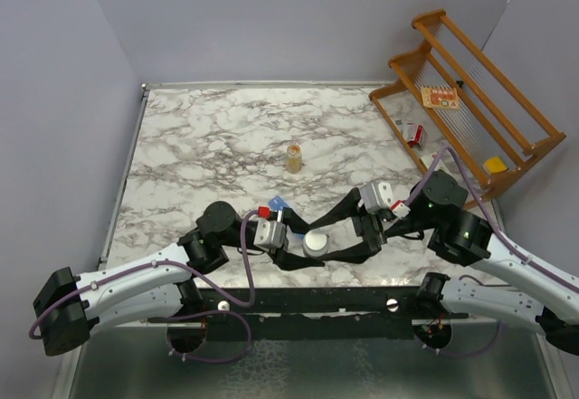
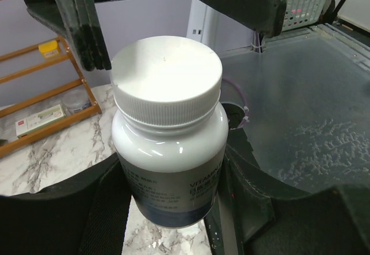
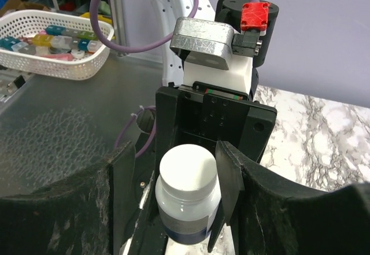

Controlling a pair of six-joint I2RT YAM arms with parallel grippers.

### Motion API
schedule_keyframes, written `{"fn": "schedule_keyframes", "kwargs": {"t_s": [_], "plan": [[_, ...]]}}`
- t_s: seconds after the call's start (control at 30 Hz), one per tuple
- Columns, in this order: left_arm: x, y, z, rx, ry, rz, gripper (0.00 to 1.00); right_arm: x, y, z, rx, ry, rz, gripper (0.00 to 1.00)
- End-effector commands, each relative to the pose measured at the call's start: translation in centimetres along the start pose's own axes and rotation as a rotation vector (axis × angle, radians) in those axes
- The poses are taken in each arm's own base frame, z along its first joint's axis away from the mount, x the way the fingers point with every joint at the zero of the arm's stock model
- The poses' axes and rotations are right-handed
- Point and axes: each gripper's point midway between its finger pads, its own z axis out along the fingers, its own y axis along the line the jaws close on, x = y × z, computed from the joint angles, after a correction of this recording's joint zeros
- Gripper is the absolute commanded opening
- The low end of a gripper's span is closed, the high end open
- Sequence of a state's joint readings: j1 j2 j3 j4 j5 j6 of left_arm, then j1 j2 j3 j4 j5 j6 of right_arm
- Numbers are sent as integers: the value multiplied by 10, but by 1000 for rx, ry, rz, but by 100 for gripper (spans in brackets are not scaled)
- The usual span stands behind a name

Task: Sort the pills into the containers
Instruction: Screw the lid of the pill bottle onto the pill bottle.

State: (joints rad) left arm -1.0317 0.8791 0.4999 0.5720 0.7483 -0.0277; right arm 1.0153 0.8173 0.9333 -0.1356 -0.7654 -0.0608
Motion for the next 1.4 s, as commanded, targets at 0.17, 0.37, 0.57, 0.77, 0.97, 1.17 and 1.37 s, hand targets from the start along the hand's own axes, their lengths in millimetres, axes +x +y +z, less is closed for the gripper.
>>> {"fn": "schedule_keyframes", "kwargs": {"t_s": [0.17,0.37,0.57,0.77,0.97,1.17,1.37], "plan": [[-6,-9,1,52,-19,27,0,2,0,5,-22,-10,3,60],[-5,-7,1,44,-17,25,0,6,-3,7,-18,0,7,63],[-5,-6,1,35,-17,28,0,9,-3,8,-20,8,15,59],[-7,-4,0,20,-21,31,0,10,-3,9,-25,14,16,56],[-8,-1,-1,-1,-25,40,0,12,-4,10,-28,22,19,51],[-9,4,-1,-34,-27,41,0,14,-4,10,-25,27,21,38],[-17,19,-6,-133,-46,54,0,17,-5,9,-17,39,20,31]]}}
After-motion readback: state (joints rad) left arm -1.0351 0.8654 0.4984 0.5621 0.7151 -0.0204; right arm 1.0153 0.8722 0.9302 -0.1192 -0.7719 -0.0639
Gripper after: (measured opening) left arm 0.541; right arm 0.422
